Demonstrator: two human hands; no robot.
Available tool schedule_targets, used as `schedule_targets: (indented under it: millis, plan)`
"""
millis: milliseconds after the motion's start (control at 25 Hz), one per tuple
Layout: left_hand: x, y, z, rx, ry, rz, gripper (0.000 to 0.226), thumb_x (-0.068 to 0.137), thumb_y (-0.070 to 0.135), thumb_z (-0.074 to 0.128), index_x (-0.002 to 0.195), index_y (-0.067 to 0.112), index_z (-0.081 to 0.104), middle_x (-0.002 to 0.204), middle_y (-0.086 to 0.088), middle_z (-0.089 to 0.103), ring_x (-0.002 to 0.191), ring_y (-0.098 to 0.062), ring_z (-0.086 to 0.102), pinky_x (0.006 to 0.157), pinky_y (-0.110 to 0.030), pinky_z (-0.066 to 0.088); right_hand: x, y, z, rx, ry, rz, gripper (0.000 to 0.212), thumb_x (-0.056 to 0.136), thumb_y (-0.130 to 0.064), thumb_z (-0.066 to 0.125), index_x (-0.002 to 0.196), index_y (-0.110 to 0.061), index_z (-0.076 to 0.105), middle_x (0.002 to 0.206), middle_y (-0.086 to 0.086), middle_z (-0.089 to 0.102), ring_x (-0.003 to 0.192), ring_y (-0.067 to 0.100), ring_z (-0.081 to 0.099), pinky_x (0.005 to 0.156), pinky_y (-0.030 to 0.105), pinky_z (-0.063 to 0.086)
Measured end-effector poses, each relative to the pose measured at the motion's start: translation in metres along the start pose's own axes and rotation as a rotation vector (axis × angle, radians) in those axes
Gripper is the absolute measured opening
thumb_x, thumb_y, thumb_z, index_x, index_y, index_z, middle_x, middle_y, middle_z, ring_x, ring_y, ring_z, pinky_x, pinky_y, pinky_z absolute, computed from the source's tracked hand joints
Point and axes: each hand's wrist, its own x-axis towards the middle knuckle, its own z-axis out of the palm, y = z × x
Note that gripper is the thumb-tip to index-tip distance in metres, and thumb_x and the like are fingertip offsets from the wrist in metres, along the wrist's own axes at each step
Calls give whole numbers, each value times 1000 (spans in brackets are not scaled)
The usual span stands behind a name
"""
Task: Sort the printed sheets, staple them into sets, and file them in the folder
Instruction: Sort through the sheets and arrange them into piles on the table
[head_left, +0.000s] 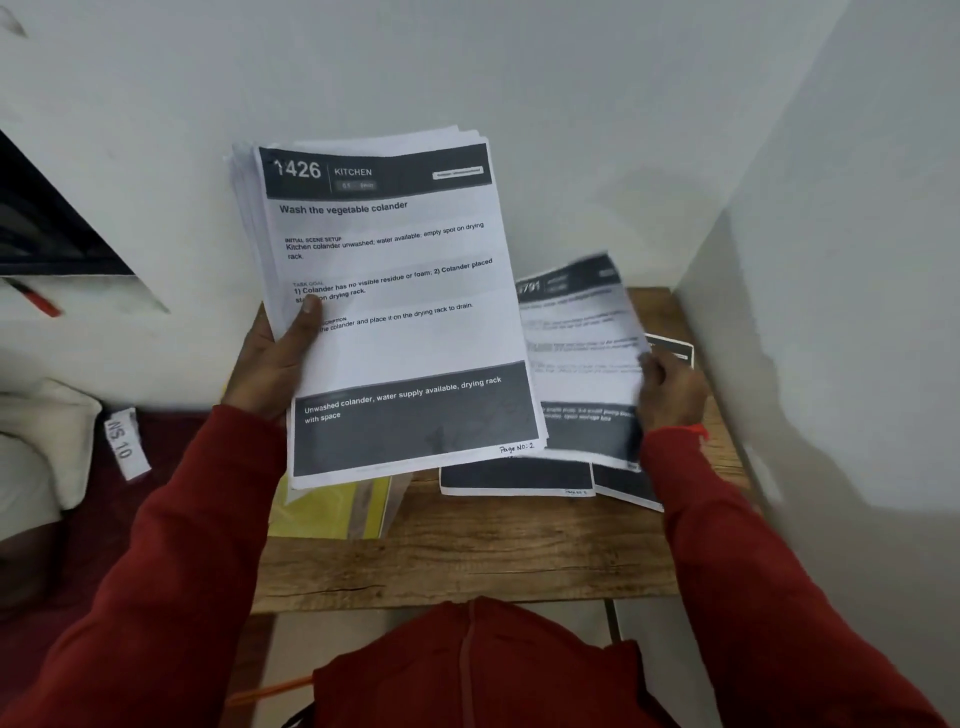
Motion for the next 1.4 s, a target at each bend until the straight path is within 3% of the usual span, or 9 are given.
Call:
schedule_targets:
  millis: [200, 320, 400, 480, 560, 680, 840, 1080, 1400]
  plan:
    - [-5, -4, 5, -22, -11, -42, 37, 98, 22, 53, 132, 7, 53, 123, -9, 65, 105, -20, 66, 90, -33, 56, -39, 14, 43, -89, -338, 87, 27, 96, -18, 55, 114, -2, 66, 110, 25, 66, 103, 40, 60, 84, 36, 44]
    - [-11, -5, 17, -51, -27, -70, 23, 98, 18, 51, 112, 20, 70, 111, 1, 72, 100, -16, 68, 86, -30, 56, -44, 7, 38, -211, -245, 113, 50, 91, -39, 61, 133, -12, 53, 127, 20, 50, 118, 39, 45, 94, 45, 41]
    - [-11, -6, 21, -55, -39, -60, 27, 98, 15, 51, 104, 29, 74, 109, 3, 73, 101, -15, 68, 86, -29, 56, -39, -21, 22, 84, -174, 89, 42, 91, -47, 59, 121, -17, 61, 116, 11, 60, 109, 29, 53, 85, 36, 44]
    - [-8, -12, 22, -59, -52, -68, 25, 96, 21, 58, 119, 19, 66, 119, -4, 69, 108, -22, 66, 92, -36, 55, -36, -62, 3, 627, -403, 198, 35, 91, -47, 59, 104, -16, 68, 97, 5, 67, 86, 20, 62, 68, 30, 47]
    - [-7, -17, 25, -63, -52, -104, 40, 91, 29, 64, 126, 11, 60, 124, -10, 66, 111, -27, 64, 94, -40, 53, -34, -89, -4, 804, -561, 180, 21, 85, -35, 72, 94, -16, 69, 85, -1, 67, 76, 13, 61, 65, 28, 49]
    - [-10, -17, 32, -72, -63, -132, 39, 88, 32, 63, 122, 12, 62, 121, -11, 67, 107, -27, 66, 91, -40, 55, -36, -101, -6, 741, -454, 79, 16, 77, -12, 80, 83, -14, 66, 71, -9, 63, 66, 5, 59, 59, 20, 47]
    - [-10, -17, 32, -63, -77, -155, 44, 86, 39, 64, 123, 15, 62, 116, -6, 70, 104, -27, 68, 87, -40, 56, -27, -81, -1, 772, -416, 104, 17, 81, -22, 74, 87, -6, 73, 89, 19, 72, 79, 21, 61, 75, 43, 53]
    - [-6, -20, 23, -46, -36, -143, 45, 86, 34, 65, 125, 12, 60, 117, -11, 69, 99, -24, 70, 79, -35, 58, 7, -38, -12, 493, -124, 96, 16, 90, -21, 63, 85, -8, 71, 78, 2, 62, 74, 13, 51, 66, 26, 42]
    - [-3, -13, 4, -7, 12, -80, 24, 92, 27, 59, 113, 16, 64, 105, 0, 74, 93, -14, 71, 75, -26, 58, 27, 28, -19, 161, 136, 203, 39, 83, -34, 51, 80, 3, 65, 69, 6, 45, 70, 17, 42, 67, 31, 36]
